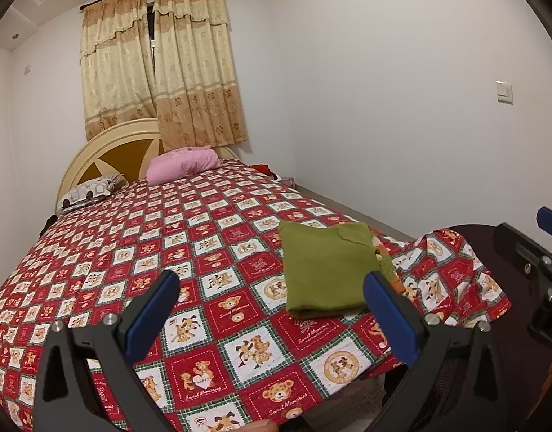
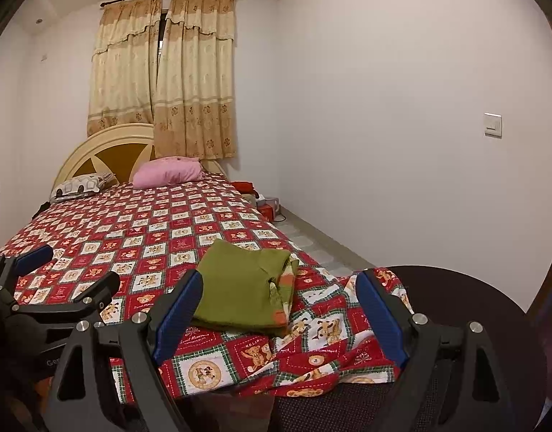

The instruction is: Fold small clothes

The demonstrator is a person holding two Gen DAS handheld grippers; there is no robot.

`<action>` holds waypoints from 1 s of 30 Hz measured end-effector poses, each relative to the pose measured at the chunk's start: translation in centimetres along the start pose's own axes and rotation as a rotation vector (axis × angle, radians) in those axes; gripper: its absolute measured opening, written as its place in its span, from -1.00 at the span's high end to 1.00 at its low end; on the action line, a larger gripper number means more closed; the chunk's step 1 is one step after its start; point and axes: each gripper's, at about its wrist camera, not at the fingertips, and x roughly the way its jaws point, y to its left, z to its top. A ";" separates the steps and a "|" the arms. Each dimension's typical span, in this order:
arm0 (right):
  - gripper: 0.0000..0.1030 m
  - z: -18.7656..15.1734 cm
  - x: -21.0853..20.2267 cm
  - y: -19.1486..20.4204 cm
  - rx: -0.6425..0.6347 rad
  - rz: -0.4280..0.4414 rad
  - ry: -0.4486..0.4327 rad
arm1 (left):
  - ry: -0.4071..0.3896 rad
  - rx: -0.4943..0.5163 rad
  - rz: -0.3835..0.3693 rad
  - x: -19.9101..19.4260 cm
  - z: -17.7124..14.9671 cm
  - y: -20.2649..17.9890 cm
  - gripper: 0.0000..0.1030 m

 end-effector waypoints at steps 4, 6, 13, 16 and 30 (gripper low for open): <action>-0.69 -0.1 0.0 -0.1 0.001 -0.001 -0.001 | 0.016 -0.008 -0.011 0.2 -0.1 0.3 -1.00; -0.69 -0.1 0.0 -0.1 0.000 -0.003 0.000 | 0.025 -0.012 -0.013 0.4 -0.1 0.5 -1.00; -0.69 -0.1 0.1 -0.3 0.007 -0.003 0.007 | 0.029 -0.007 -0.013 0.4 -0.3 0.4 -1.00; -0.69 -0.1 -0.1 -0.2 0.011 -0.005 0.007 | 0.024 0.007 -0.014 0.4 -0.3 0.1 -1.00; -0.69 -0.7 0.8 -0.9 0.029 -0.035 0.028 | 0.040 -0.014 -0.023 1.2 -0.4 0.9 -1.00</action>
